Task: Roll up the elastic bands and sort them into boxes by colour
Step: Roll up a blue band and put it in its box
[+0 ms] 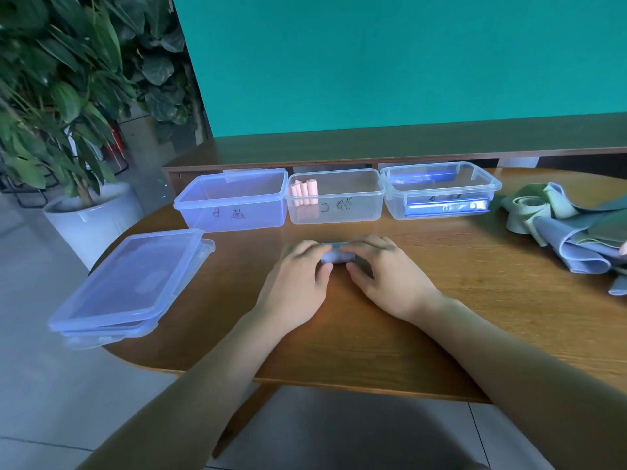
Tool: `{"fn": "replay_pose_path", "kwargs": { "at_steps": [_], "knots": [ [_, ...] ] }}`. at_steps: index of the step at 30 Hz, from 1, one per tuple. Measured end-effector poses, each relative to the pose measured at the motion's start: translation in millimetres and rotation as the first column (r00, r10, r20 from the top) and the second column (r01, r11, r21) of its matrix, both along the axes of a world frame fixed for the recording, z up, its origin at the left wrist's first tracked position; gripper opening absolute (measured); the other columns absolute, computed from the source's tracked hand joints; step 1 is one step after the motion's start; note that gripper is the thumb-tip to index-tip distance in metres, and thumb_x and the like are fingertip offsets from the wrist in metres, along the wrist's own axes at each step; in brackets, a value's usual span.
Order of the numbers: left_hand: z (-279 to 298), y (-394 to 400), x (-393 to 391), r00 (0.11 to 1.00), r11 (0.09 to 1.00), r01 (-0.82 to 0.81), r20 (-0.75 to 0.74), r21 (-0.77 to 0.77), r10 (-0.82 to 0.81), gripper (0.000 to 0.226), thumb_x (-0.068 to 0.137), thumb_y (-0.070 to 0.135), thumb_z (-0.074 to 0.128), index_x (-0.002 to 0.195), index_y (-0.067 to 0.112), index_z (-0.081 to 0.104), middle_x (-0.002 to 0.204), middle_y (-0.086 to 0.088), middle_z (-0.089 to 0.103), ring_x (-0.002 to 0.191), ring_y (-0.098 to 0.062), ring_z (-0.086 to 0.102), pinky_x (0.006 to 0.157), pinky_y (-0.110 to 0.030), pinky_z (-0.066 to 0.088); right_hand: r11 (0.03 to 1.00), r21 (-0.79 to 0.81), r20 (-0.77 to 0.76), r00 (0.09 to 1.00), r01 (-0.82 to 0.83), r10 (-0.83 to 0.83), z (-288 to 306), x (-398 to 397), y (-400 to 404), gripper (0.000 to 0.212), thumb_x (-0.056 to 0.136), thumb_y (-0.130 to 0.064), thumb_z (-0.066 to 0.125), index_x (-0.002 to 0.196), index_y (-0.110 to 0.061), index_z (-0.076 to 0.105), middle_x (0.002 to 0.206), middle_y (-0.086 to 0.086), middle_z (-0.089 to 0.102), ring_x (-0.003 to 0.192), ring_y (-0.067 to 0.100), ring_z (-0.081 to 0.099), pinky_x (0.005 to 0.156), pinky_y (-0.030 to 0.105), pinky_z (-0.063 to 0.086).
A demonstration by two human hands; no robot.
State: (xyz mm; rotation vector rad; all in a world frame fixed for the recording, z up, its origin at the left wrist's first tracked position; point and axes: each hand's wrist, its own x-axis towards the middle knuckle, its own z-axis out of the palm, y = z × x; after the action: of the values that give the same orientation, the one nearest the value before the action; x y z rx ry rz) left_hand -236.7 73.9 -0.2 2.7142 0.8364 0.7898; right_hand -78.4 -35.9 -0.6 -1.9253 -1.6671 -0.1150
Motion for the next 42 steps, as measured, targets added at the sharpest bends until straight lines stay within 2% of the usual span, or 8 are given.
{"fn": "replay_pose_path", "kwargs": {
  "at_steps": [7, 11, 18, 22, 26, 31, 35, 42],
  "knots": [
    [0.8, 0.8, 0.3, 0.999, 1.000, 0.009, 0.047, 0.011, -0.009, 0.032, 0.100, 0.027, 0.055, 0.131, 0.024, 0.058, 0.129, 0.010, 0.053, 0.120, -0.012, 0.046, 0.094, -0.031, 0.047, 0.998, -0.059, -0.005, 1.000, 0.030, -0.030, -0.6, 3.9, 6.1, 0.040, 0.101, -0.026, 0.050, 0.141, -0.029, 0.054, 0.143, -0.011, 0.053, 0.119, 0.020, 0.049, 0.105, 0.042, 0.043],
    [-0.4, 5.4, 4.4, 0.999, 1.000, 0.009, 0.041, 0.019, -0.009, 0.033, 0.101, 0.026, 0.054, 0.133, 0.023, 0.058, 0.130, 0.010, 0.054, 0.121, -0.012, 0.044, 0.097, -0.030, 0.045, 0.996, -0.079, 0.009, 0.999, 0.038, -0.037, 1.3, 4.6, 9.4, 0.044, 0.102, -0.028, 0.049, 0.147, -0.028, 0.049, 0.148, -0.010, 0.049, 0.124, 0.021, 0.045, 0.107, 0.040, 0.041],
    [-1.0, 17.7, 12.0, 1.000, 1.000, 0.011, 0.000, 0.008, -0.011, 0.039, 0.102, 0.026, 0.051, 0.141, 0.023, 0.053, 0.138, 0.008, 0.053, 0.125, -0.017, 0.042, 0.103, -0.034, 0.042, 0.999, -0.048, -0.006, 1.000, 0.023, -0.023, 2.3, 9.5, 15.2, 0.038, 0.101, -0.023, 0.053, 0.138, -0.026, 0.056, 0.138, -0.010, 0.055, 0.118, 0.019, 0.049, 0.102, 0.038, 0.045],
    [1.8, 22.5, 15.6, 0.999, 1.000, 0.027, 0.035, 0.017, -0.027, 0.041, 0.100, 0.024, 0.056, 0.141, 0.022, 0.053, 0.139, 0.006, 0.054, 0.129, -0.016, 0.042, 0.106, -0.032, 0.039, 0.996, -0.074, 0.009, 0.999, 0.050, -0.049, 2.9, 12.6, 21.1, 0.042, 0.102, -0.027, 0.051, 0.144, -0.027, 0.052, 0.144, -0.008, 0.053, 0.120, 0.021, 0.048, 0.104, 0.041, 0.043],
    [0.6, 30.9, 20.9, 0.995, 0.997, 0.061, 0.075, 0.056, -0.065, 0.030, 0.094, 0.019, 0.064, 0.124, 0.022, 0.064, 0.122, 0.007, 0.061, 0.116, -0.015, 0.049, 0.099, -0.027, 0.041, 0.992, -0.103, 0.015, 0.998, 0.067, -0.066, 4.5, 15.4, 25.8, 0.045, 0.102, -0.030, 0.049, 0.148, -0.029, 0.047, 0.147, -0.008, 0.050, 0.127, 0.021, 0.045, 0.108, 0.040, 0.037],
    [-1.3, 41.9, 28.2, 0.997, 0.999, 0.035, 0.070, -0.001, -0.035, 0.035, 0.093, 0.027, 0.068, 0.127, 0.026, 0.062, 0.126, 0.010, 0.062, 0.119, -0.013, 0.049, 0.095, -0.019, 0.032, 0.986, -0.140, 0.041, 0.996, 0.088, -0.083, 3.3, 20.8, 35.2, 0.049, 0.103, -0.037, 0.046, 0.151, -0.032, 0.041, 0.152, -0.008, 0.046, 0.132, 0.022, 0.041, 0.111, 0.041, 0.034],
    [0.4, 49.1, 34.9, 0.998, 0.997, 0.028, 0.061, -0.066, -0.024, 0.036, 0.093, 0.030, 0.068, 0.128, 0.026, 0.062, 0.126, 0.007, 0.063, 0.117, -0.016, 0.053, 0.096, -0.027, 0.042, 0.981, -0.169, 0.035, 0.995, 0.096, -0.091, 5.8, 23.8, 42.8, 0.049, 0.104, -0.040, 0.045, 0.152, -0.032, 0.039, 0.152, -0.004, 0.040, 0.138, 0.024, 0.036, 0.115, 0.042, 0.031],
    [2.4, 64.4, 47.1, 0.999, 0.989, 0.037, 0.012, -0.146, -0.035, 0.032, 0.094, 0.037, 0.065, 0.125, 0.028, 0.064, 0.123, 0.004, 0.062, 0.108, -0.016, 0.057, 0.093, -0.040, 0.051, 0.970, -0.219, 0.044, 0.994, 0.107, -0.099, 7.0, 33.7, 60.9, 0.048, 0.106, -0.042, 0.041, 0.153, -0.031, 0.039, 0.144, -0.001, 0.042, 0.134, 0.024, 0.038, 0.113, 0.042, 0.033]
  ]
}}
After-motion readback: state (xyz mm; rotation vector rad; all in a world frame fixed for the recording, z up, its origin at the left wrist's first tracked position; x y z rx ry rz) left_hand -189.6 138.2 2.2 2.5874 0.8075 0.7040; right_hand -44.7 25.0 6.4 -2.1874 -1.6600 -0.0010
